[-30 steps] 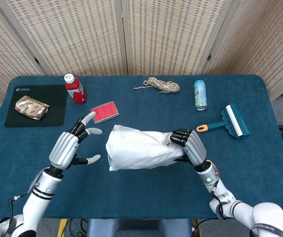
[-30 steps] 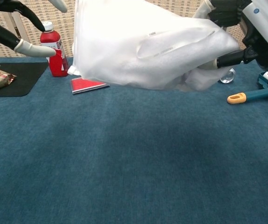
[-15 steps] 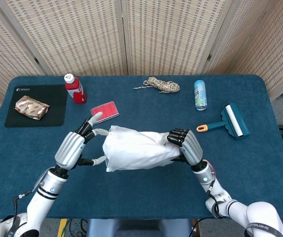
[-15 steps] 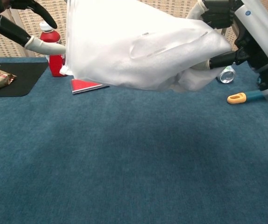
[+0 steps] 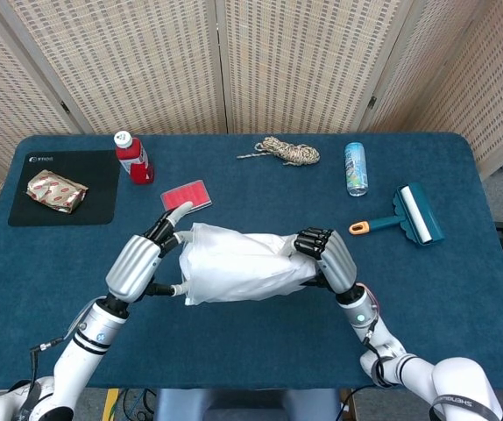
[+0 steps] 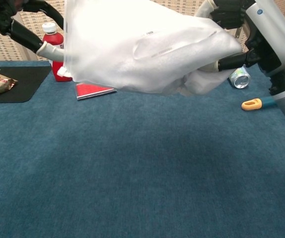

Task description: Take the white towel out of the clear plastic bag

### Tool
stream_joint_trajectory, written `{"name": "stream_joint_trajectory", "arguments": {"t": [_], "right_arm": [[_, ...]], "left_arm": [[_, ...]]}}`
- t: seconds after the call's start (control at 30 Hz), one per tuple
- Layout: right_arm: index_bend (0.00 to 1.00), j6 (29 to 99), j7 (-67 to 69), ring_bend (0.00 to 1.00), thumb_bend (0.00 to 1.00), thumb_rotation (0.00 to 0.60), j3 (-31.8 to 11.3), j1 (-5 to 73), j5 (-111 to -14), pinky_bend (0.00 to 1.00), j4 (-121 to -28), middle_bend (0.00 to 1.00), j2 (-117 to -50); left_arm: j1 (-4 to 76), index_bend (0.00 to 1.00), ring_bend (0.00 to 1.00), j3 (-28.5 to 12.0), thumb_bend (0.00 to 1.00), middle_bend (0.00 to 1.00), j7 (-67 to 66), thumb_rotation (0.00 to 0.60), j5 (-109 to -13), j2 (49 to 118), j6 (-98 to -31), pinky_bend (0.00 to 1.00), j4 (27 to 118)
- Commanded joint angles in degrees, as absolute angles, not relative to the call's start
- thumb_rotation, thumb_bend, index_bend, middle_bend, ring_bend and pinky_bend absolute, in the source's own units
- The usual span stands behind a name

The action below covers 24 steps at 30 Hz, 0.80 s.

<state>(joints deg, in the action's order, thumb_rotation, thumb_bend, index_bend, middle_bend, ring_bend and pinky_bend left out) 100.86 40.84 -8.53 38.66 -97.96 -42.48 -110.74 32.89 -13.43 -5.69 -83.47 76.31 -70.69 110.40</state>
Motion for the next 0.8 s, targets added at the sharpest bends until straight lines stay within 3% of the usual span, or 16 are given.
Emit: {"name": "stream_joint_trajectory", "arguments": {"t": [0.03,0.17,0.8], "right_arm": [[0.57,101.1,40.9,0.62,0.45,0.600,-8.7,38.9,-97.9,0.72,-42.6,0.68,-110.9],[0.57,101.3,40.8,0.62,0.45,0.600,-8.9,39.4,-97.9,0.72,-43.0,0.67,-111.1],[0.57,101.3,40.7,0.62,0.45,0.600,-8.9,40.3,-97.7,0.72,-43.7,0.67,-111.7]], "left_arm": [[33.3,0.28,0.03,-13.4,0.05,0.00,-6.3,0.600,-83.1,76.8,-70.5,0.29,110.5],[33.8,0.29,0.02,-13.4,0.04,0.00,-6.6,0.600,-82.6,77.3,-70.1,0.29,110.6],[34.4,0.54,0.03,-13.3,0.04,0.00,-5.4,0.600,-81.8,78.7,-70.8,0.29,110.7]]}}
